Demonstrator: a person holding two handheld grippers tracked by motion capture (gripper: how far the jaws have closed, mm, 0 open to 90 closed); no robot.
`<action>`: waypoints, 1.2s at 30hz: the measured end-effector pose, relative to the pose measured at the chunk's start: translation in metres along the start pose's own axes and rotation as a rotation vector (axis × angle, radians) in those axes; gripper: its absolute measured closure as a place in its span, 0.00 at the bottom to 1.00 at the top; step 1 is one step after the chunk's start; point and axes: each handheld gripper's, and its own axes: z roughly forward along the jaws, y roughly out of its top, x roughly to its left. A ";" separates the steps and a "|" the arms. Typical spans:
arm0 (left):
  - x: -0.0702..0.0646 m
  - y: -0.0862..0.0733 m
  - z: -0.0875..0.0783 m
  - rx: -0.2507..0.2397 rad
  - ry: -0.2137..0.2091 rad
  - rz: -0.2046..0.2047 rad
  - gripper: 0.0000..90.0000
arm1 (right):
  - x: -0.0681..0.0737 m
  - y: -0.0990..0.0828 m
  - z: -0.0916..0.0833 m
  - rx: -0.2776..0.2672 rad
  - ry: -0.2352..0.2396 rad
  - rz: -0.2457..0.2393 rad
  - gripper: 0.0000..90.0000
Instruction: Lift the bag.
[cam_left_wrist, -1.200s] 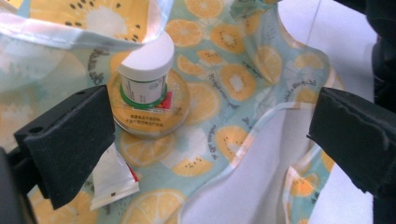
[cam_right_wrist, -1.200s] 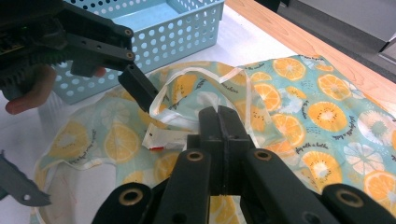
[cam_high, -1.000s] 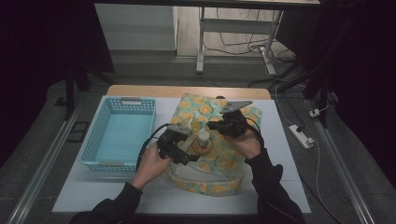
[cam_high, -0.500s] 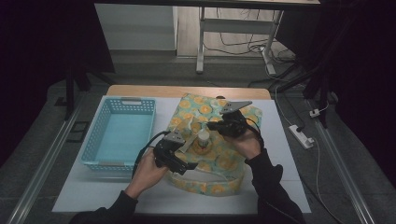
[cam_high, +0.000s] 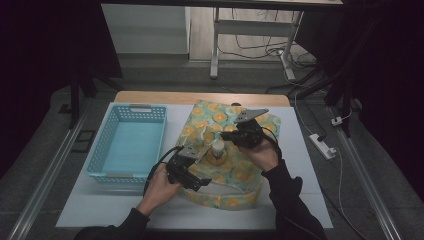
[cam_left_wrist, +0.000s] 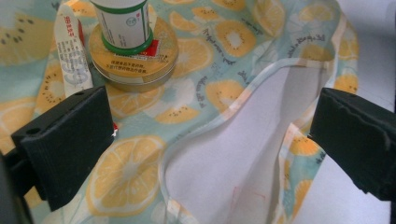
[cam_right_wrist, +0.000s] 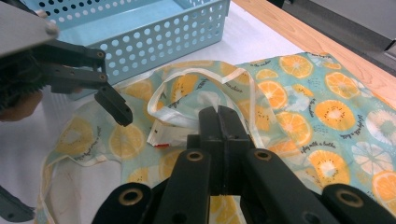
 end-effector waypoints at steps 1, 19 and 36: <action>0.000 0.000 0.001 0.003 0.000 0.000 0.00 | 0.000 0.000 0.000 0.001 0.000 0.000 1.00; -0.001 -0.002 0.042 0.102 -0.012 0.068 0.01 | -0.002 -0.002 0.002 0.007 0.002 0.005 1.00; -0.002 -0.004 0.055 0.163 0.042 0.115 0.09 | -0.004 -0.003 0.002 0.005 0.002 0.012 1.00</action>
